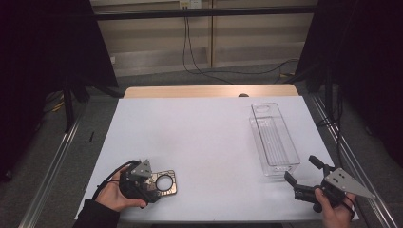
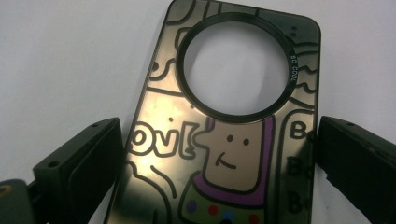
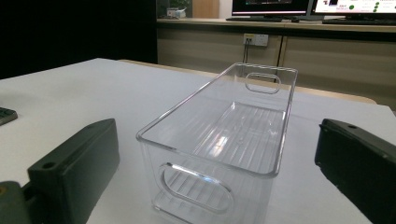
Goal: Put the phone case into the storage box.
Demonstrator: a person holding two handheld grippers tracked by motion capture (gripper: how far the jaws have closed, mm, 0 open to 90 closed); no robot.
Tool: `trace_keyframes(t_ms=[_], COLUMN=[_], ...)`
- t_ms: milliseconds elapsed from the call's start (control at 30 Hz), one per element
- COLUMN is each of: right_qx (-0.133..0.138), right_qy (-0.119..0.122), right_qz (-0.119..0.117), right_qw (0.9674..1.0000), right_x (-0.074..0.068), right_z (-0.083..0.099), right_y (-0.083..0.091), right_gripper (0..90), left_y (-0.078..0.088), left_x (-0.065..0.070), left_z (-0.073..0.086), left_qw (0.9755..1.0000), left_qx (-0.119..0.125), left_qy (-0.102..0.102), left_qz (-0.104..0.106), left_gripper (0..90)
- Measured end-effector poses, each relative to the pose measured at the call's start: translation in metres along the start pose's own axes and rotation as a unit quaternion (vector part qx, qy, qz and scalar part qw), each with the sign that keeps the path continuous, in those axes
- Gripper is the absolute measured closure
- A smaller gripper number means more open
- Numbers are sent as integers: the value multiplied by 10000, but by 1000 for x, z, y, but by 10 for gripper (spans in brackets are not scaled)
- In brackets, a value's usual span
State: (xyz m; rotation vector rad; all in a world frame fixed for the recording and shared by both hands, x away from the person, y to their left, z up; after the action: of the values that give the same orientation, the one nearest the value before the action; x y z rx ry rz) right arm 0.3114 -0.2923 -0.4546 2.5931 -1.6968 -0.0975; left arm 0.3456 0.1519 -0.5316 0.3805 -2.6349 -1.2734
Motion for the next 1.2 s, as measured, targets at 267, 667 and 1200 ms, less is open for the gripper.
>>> trace_keyframes(t_ms=[267,667,1200], right_qx=[0,-4,2], right_qy=[0,-13,-14], right_qz=[-1,15,21], right_qw=[10000,10000,10000], right_x=[0,0,1], right_z=[0,0,0], right_y=[0,0,0], right_gripper=[0,0,0], left_y=[2,4,5], left_x=[3,4,-1], left_z=[-2,-3,-6], left_qw=[9994,10000,9987], left_qx=[-319,-31,414], left_qy=[-143,-26,255], left_qz=[58,4,-181], left_gripper=[87,123,124])
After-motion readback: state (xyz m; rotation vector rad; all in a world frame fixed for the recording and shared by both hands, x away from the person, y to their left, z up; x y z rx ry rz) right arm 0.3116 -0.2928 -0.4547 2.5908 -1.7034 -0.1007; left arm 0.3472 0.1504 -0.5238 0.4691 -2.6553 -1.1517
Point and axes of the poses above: each handheld gripper's, and its own axes: y roughly backward along the jaws, z roughly out of its underside, x roughly to its right, the point moved 10 cm from there along -y, roughly forward along the jaws, and after that the axes turned 7 degrees about x, right-handed, at the moved point
